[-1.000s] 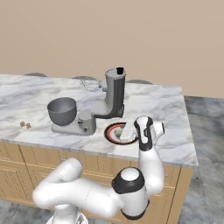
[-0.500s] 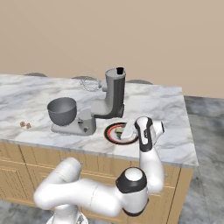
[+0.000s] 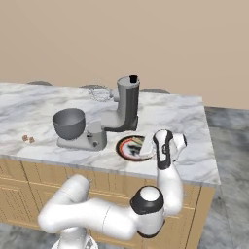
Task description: Add butter and sugar cubes to the stand mixer bowl and then turn on the stand mixer to begin making frosting.
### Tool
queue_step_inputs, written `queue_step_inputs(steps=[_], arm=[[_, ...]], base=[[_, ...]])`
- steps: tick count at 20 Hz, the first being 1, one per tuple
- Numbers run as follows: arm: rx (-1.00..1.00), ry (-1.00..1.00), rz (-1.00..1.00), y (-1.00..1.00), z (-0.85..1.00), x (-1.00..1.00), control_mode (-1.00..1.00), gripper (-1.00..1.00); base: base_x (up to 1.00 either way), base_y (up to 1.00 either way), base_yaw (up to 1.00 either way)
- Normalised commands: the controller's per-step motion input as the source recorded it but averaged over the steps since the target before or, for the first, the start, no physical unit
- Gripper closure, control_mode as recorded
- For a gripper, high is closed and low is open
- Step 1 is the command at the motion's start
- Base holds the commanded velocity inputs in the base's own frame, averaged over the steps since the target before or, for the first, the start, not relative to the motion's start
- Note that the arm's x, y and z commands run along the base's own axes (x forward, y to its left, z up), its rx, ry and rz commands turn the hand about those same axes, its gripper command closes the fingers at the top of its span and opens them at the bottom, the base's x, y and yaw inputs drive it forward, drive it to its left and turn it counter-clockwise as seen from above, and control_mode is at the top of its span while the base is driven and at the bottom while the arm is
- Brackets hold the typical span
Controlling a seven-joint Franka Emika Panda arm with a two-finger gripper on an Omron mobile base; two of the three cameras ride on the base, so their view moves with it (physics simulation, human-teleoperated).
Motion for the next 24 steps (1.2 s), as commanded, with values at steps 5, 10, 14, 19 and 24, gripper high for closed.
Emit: queue_step_inputs(steps=[5,10,14,19,24], arm=[[-0.12,-0.05,0.0,-0.1,-0.35,0.0,-1.0,1.0],[-0.11,-0.02,0.0,0.0,-0.3,0.0,-1.0,1.0],[-0.02,-0.08,0.0,-0.03,-0.02,-0.16,-1.0,1.0],[0.0,-0.18,0.0,-0.09,0.38,-0.58,-1.0,1.0],[0.0,-0.21,-0.03,-0.05,0.88,-0.92,-1.0,1.0]], base=[[0.0,0.0,0.0],[0.0,0.0,0.0],[0.0,0.0,0.0],[0.0,0.0,0.0],[0.0,0.0,0.0]])
